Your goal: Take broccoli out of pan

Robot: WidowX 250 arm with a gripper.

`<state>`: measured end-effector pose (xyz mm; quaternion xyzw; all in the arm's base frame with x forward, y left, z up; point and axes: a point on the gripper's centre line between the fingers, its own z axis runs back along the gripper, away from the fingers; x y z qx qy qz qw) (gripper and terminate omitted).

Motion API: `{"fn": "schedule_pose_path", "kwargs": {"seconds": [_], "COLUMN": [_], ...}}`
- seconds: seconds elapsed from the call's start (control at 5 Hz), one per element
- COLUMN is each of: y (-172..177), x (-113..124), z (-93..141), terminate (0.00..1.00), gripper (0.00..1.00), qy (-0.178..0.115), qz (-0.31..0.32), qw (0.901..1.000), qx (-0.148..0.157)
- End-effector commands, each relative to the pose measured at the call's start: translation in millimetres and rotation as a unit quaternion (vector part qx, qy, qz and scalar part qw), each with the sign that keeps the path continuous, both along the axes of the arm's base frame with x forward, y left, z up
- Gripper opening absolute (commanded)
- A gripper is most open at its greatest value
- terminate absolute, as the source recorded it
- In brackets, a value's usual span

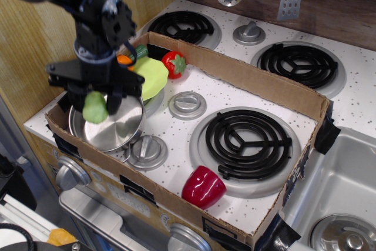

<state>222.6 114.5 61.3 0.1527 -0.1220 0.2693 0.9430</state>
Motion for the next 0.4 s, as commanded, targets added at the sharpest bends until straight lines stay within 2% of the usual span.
{"fn": "schedule_pose_path", "kwargs": {"seconds": [0.0, 0.2], "y": [-22.0, -48.6], "x": [37.4, 63.3], "z": [50.9, 64.9], "terminate": [0.00, 0.00], "gripper": [0.00, 0.00], "qy": [0.015, 0.022], "qz": [0.014, 0.011], "qw": [0.9990, 0.9992], "qx": [-0.039, -0.033]}}
